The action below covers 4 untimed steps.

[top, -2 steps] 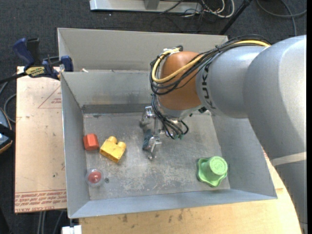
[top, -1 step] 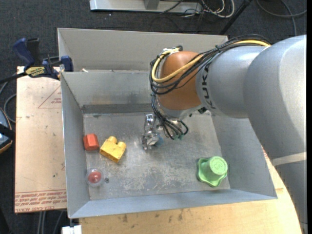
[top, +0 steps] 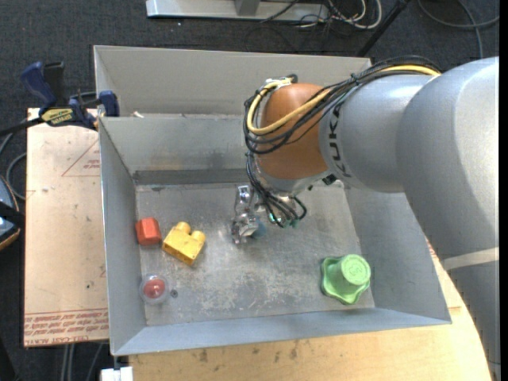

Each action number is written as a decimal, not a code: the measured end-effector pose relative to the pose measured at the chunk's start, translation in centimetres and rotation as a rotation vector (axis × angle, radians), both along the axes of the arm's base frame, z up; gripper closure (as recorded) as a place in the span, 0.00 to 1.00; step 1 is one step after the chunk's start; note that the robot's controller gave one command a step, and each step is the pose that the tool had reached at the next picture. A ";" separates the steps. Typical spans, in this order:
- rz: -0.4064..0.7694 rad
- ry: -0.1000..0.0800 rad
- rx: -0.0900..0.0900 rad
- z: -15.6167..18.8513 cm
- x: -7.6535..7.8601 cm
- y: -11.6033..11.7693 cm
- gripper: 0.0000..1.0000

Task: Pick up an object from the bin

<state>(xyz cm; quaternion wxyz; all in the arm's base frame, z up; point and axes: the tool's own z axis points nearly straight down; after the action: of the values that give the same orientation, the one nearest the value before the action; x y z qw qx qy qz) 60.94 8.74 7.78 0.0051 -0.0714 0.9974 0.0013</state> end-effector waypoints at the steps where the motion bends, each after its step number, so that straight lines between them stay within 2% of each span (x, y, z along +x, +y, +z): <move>1: 0.047 0.005 -0.006 1.2 0.3 -7.1 0.00; 2: 0.117 0.002 -0.008 -0.2 1.1 -3.8 0.00; 3: 0.115 0.000 -0.003 0.0 1.2 -3.6 1.00; 4: 0.115 0.000 -0.003 0.0 1.2 -3.6 0.00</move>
Offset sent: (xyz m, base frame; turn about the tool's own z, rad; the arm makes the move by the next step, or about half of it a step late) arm 0.0013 -0.0661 0.0105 -0.0553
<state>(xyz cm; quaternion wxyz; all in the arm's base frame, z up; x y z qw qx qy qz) 62.12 5.14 7.79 0.0049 -0.1285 0.9917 0.0000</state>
